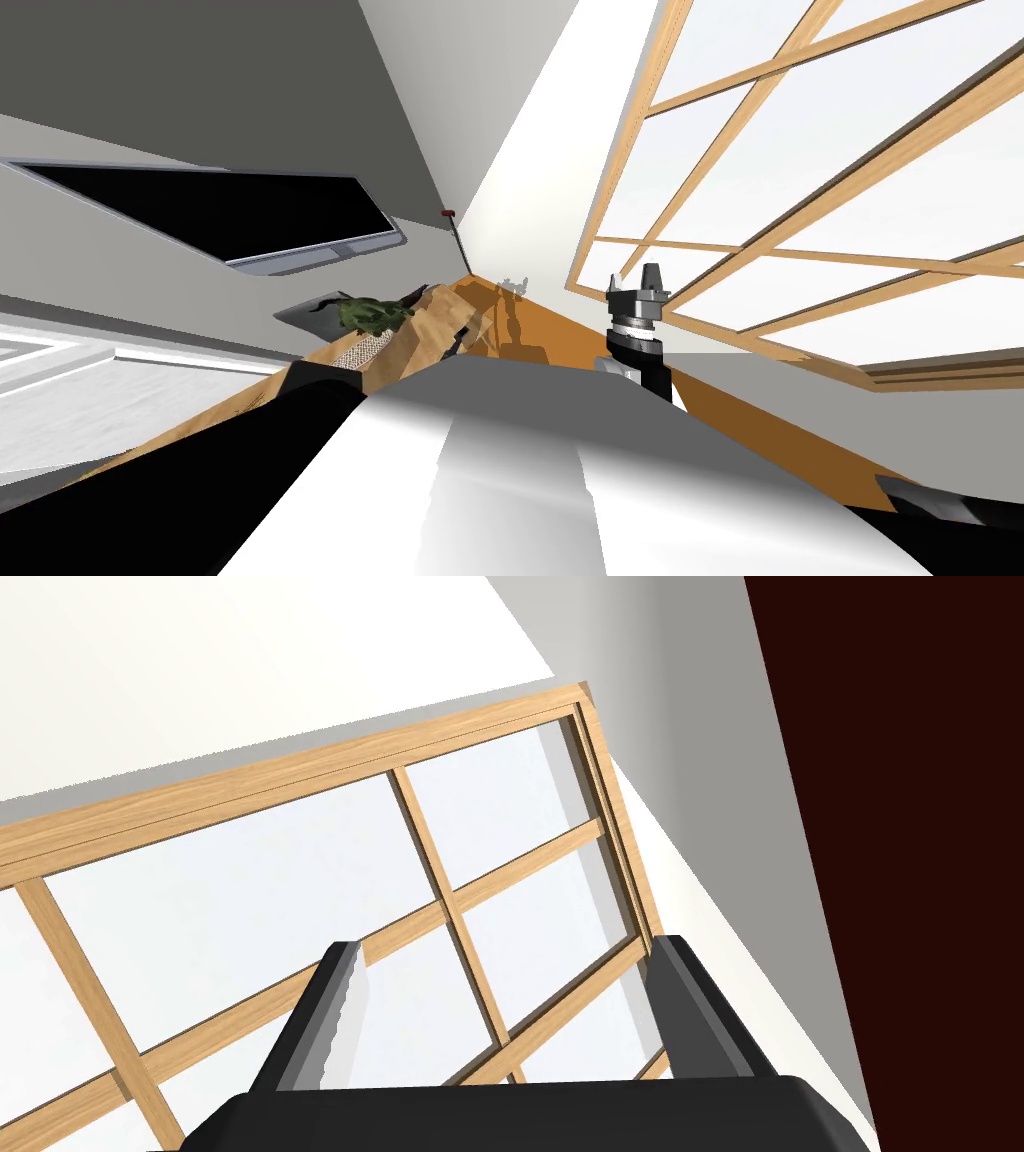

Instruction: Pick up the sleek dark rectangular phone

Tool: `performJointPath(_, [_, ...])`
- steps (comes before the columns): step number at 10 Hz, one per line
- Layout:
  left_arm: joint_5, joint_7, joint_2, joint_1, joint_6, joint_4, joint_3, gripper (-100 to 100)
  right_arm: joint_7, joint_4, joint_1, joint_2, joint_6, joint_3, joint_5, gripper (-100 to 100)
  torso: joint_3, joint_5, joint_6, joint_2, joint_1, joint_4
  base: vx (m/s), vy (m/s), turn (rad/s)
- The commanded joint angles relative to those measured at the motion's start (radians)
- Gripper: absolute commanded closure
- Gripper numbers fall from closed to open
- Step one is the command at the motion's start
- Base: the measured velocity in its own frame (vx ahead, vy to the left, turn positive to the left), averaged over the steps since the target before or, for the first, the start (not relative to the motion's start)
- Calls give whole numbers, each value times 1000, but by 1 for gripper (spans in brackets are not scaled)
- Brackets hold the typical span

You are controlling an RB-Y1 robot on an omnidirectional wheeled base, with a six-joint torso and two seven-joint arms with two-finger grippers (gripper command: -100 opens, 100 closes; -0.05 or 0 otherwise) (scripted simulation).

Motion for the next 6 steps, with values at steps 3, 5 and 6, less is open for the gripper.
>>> performJointPath(3, [-18,-50,42,57,32,93,-3,-100,0,0,0,0,0,0,0,0,0,0,1,-1,0,0,56,8,-208])
performJointPath(5, [-34,-90,84,112,50,162,-5,-100,0,0,0,0,0,0,0,0,0,0,0,0,0,0,62,11,-283])
performJointPath(6, [-34,-90,84,112,50,172,-5,-100,0,0,0,0,0,0,0,0,0,0,1,-1,0,0,56,18,-93])
